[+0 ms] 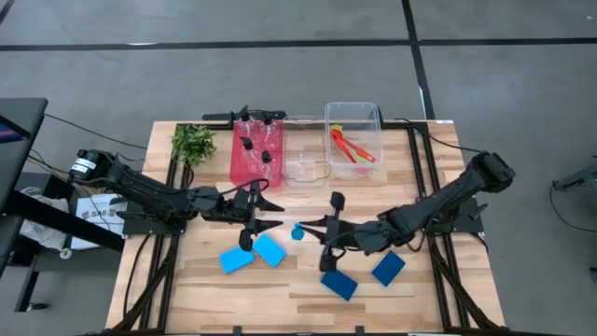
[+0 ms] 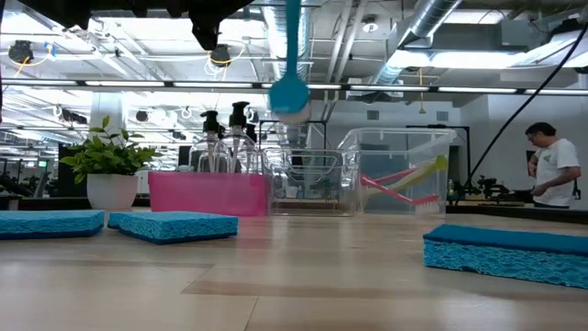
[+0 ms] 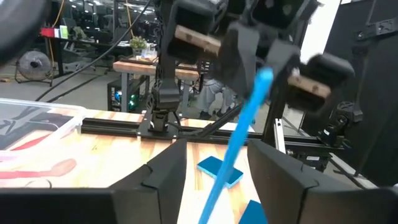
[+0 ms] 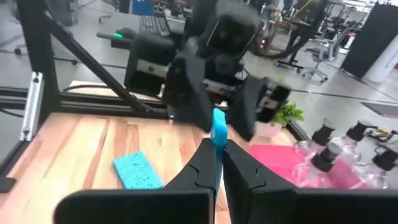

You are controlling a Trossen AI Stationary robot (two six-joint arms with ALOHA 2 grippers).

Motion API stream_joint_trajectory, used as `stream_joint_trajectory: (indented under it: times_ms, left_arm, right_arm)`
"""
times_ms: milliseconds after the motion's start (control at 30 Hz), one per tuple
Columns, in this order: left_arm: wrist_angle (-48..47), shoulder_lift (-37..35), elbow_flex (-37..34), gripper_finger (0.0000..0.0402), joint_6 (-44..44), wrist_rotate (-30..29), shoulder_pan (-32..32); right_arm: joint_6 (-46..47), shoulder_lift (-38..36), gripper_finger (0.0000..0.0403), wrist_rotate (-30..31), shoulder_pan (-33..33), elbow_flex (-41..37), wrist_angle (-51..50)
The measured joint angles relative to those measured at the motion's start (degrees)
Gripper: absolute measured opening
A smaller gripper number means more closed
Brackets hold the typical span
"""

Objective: Pick & Place Kitchen Sink Supplies
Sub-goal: Put the blue dish brush into the right transparent bin

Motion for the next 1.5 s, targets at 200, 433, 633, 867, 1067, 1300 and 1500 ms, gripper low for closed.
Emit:
stream_joint_trajectory:
  times_ms: [200, 433, 633, 867, 1067, 1300, 1500]
  left_arm:
    - [-0.01, 0.0, 0.0, 0.0176, 0.0, 0.0, 0.02]
    - [-0.01, 0.0, 0.0, 0.0171, -0.01, -0.01, 0.02]
    - [-0.01, 0.0, 0.0, 0.0169, -0.02, 0.0, 0.02]
    - [-0.01, 0.0, 0.0, 0.0168, -0.02, -0.01, 0.02]
    - [0.0, 0.0, 0.0, 0.0168, -0.02, -0.02, 0.02]
    - [0.01, 0.0, 0.0, 0.0168, -0.02, 0.0, 0.02]
    - [-0.01, 0.0, 0.0, 0.0168, -0.02, -0.02, 0.02]
  right_arm:
    - [1.39, -7.96, 0.0, 0.22, 0.27, 0.0, -6.86]
    - [-1.74, -17.67, 0.0, 11.66, -0.27, 0.0, -13.42]
    - [-2.11, -23.17, 0.0, 16.79, -5.03, 0.0, -19.28]
    - [-2.11, -23.96, 0.0001, 20.0, -15.09, 0.0, -23.71]
    - [-2.08, -21.08, 0.0001, 19.59, -25.17, 0.0, -26.41]
    - [-2.1, -14.7, 0.0002, 14.83, -34.49, 0.0, -26.87]
    - [-3.5, -9.15, 0.001, 13.95, -40.72, 0.0, -26.55]
